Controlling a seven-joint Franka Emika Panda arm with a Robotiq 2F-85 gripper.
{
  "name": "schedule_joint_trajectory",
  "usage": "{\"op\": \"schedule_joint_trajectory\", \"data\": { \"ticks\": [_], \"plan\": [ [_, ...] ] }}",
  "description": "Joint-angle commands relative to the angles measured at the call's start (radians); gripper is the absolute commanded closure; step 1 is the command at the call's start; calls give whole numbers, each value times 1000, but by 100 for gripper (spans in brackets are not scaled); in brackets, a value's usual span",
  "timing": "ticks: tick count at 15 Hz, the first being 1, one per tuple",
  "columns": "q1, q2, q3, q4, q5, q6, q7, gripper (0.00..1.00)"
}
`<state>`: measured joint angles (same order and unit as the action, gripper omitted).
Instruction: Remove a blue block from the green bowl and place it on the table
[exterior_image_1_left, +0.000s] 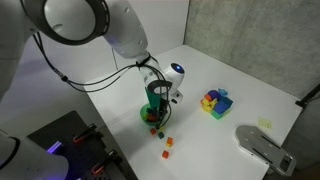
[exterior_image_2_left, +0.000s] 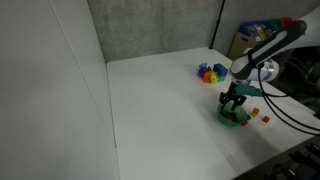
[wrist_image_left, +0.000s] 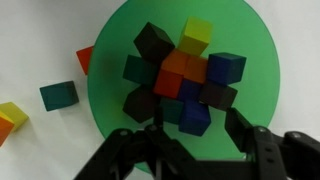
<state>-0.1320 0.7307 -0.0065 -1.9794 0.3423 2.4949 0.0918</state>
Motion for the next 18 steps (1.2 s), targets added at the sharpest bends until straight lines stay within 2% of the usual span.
{"op": "schedule_joint_trajectory", "data": {
  "ticks": [1, 4, 8, 9, 10, 13, 18],
  "plan": [
    [-20, 17, 19, 16, 21, 30, -2, 33],
    [-25, 26, 25, 15, 21, 57, -6, 34],
    [-32, 39, 34, 14, 21, 78, -9, 41],
    [-33, 41, 36, 13, 21, 81, -9, 47],
    [-35, 42, 39, 12, 21, 83, -10, 66],
    [-38, 35, 45, 2, 20, 88, -12, 92],
    [-48, -20, 53, -35, 21, 69, -20, 90]
  ]
}}
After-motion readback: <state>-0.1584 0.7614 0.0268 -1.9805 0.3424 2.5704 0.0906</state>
